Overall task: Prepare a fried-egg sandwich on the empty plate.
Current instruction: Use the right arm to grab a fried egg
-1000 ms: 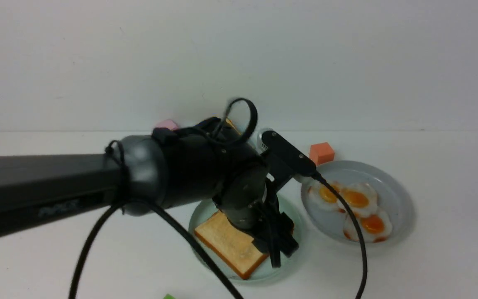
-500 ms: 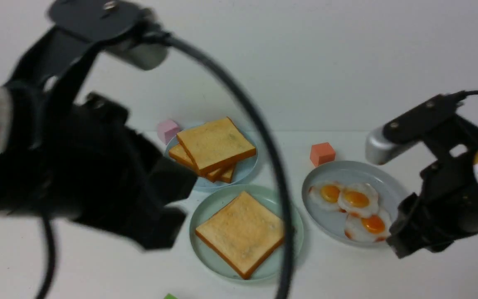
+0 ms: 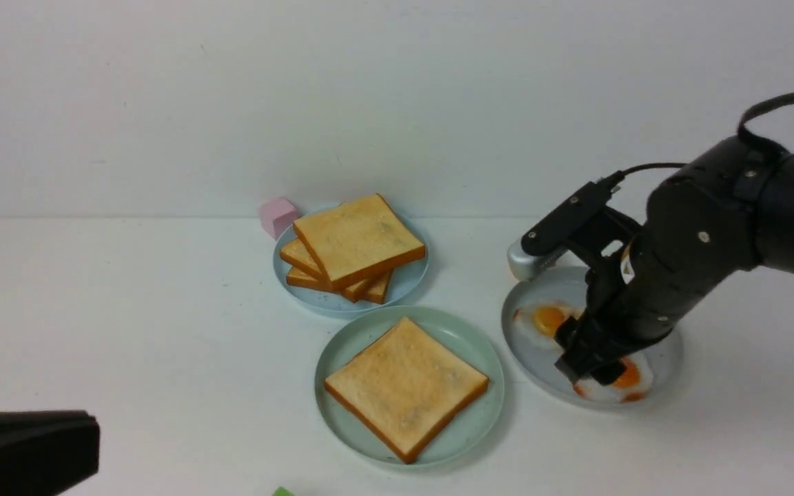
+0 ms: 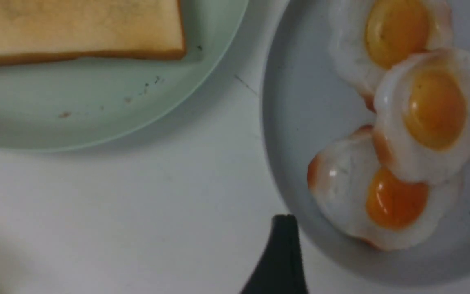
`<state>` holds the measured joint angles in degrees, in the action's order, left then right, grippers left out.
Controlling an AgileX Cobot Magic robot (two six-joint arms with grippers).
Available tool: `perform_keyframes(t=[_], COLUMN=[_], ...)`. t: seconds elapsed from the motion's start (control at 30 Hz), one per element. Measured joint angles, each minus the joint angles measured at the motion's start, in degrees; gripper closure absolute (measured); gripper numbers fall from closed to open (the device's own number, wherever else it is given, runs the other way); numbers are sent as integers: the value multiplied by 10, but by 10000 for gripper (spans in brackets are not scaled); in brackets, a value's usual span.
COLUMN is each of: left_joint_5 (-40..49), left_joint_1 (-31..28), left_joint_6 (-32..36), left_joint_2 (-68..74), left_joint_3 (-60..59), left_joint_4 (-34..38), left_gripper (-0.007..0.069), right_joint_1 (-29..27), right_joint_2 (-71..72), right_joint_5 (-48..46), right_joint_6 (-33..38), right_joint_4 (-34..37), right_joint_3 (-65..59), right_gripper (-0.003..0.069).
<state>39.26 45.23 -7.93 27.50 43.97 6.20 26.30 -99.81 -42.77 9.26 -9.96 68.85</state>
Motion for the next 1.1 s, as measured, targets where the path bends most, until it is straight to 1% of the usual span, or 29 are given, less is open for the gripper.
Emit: perform_keyframes(t=[0.1, 0.2, 0.27, 0.37, 0.57, 0.8, 0.97, 1.1], left_joint_5=[0, 0, 1, 1, 1, 5, 5, 5], left_joint_1=[0, 0, 0, 0, 0, 0, 0, 0], left_joint_6=[0, 0, 0, 0, 0, 0, 0, 0], left_joint_2=[0, 0, 0, 0, 0, 0, 0, 0], left_joint_3=[-1, -1, -1, -1, -1, -1, -1, -1], left_joint_4=[2, 2, 2, 2, 2, 4, 4, 4], left_gripper=[638, 638, 638, 638, 638, 638, 638, 638], right_joint_1=[-6, -11, -20, -33, -40, -40, -40, -40], right_joint_2=[-45, -71, -98, -119, -120, -114, -85, -77], right_joint_5=[31, 49, 62, 66, 72, 72, 61, 64], right_joint_6=[19, 25, 26, 27, 27, 27, 27, 27], right_joint_4=[-16, -31, -45, -44, -33, -25, -6, -5], right_joint_3=[3, 6, 12, 17, 19, 19, 17, 17], right_gripper=[31, 39, 65, 97, 119, 163, 169, 169])
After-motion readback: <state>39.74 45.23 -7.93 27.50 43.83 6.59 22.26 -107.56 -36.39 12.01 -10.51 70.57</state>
